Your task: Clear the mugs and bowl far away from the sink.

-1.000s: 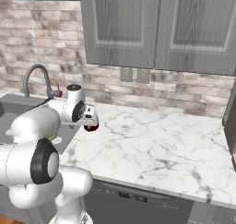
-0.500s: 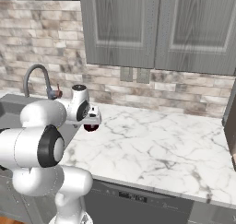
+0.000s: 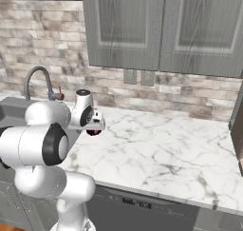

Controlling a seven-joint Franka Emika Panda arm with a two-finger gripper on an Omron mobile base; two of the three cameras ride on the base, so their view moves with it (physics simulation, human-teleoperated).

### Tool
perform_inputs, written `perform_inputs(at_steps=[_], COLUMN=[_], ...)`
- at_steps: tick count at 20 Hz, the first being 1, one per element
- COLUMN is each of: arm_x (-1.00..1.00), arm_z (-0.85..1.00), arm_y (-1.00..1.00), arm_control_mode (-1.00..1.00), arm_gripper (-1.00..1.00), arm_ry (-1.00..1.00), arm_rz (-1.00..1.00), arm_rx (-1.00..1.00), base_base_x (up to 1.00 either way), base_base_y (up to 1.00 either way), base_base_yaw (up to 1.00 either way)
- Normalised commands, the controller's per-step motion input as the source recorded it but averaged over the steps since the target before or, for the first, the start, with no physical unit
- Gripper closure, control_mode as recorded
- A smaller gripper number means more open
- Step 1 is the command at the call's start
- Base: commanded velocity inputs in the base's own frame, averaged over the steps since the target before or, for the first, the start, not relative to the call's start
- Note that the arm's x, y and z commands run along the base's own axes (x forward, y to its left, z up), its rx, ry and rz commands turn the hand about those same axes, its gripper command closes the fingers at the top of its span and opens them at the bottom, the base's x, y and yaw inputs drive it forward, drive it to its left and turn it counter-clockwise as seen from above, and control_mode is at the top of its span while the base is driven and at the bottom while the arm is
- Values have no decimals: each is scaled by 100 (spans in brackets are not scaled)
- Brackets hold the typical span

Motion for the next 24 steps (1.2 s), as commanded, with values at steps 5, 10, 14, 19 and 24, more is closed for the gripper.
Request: perform_inputs(at_steps=[5,10,14,19,24], arm_x=[3,0,12,26,18], arm_z=[-4,0,0,0,0], arm_y=[0,0,-8,0,0], arm_control_mode=[-100,-100,-100,-100,-100], arm_gripper=[-100,-100,-100,-100,-100], arm_ry=[-1,0,0,0,0], arm_rz=[0,0,0,0,0], arm_rx=[0,0,0,0,0], base_base_x=[0,0,0,0,0], base_base_y=[0,0,0,0,0], base_base_yaw=[0,0,0,0,0])
